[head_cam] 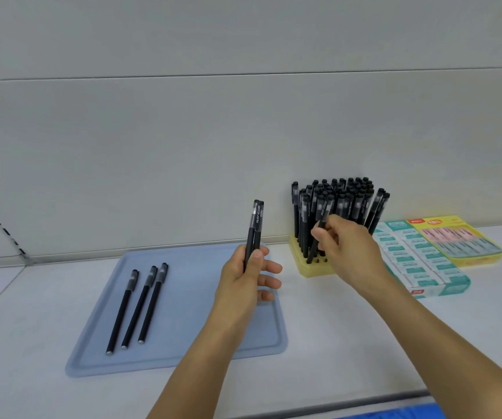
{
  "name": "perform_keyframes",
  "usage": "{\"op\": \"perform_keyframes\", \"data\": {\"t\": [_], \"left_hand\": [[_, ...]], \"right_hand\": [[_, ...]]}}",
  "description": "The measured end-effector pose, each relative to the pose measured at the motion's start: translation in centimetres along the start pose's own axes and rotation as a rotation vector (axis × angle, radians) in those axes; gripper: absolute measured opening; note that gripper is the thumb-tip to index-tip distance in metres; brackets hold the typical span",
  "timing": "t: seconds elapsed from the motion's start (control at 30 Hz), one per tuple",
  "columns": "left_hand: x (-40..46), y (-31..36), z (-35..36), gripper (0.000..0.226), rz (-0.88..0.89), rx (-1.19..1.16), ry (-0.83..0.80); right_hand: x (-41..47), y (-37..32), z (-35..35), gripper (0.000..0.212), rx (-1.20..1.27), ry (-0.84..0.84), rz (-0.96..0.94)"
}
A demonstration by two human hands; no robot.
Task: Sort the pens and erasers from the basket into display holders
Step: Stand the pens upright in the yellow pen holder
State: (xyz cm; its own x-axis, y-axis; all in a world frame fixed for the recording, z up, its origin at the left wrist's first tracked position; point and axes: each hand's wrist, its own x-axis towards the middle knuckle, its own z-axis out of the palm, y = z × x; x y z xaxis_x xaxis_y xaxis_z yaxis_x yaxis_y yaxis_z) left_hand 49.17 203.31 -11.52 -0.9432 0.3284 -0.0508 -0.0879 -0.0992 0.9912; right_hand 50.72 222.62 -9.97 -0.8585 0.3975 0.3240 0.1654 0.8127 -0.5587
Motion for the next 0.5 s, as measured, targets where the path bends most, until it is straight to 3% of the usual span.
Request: {"op": "perform_keyframes", "data": {"t": [0.17, 0.27, 0.33, 0.43, 0.5], "left_hand": [[-0.2, 0.3, 0.4, 0.021, -0.020, -0.028, -0.025], [-0.2, 0.4, 0.8, 0.022, -0.022, -0.036, -0.055], [-0.2, 0.5, 1.1, 0.022, -0.010, -0.030, -0.084], [-0.5, 0.4, 2.1, 0.024, 0.023, 0.027, -0.206], [-0.8, 0.2, 2.8, 0.025, 0.036, 0.078, -0.283]], "right_hand": [[-0.1, -0.2, 0.6, 0.029, -0.027, -0.090, 0.048], [-0.5, -0.6, -0.3, 0.041, -0.169, -0.011, 0.079], [-1.4, -1.2, -0.9, 0.044, 0.023, 0.018, 0.063], [-2.6, -3.0, -1.1, 0.026, 0.553, -0.158, -0.016], [-2.9, -3.4, -1.1, 0.024, 0.631, -0.195, -0.048]]}}
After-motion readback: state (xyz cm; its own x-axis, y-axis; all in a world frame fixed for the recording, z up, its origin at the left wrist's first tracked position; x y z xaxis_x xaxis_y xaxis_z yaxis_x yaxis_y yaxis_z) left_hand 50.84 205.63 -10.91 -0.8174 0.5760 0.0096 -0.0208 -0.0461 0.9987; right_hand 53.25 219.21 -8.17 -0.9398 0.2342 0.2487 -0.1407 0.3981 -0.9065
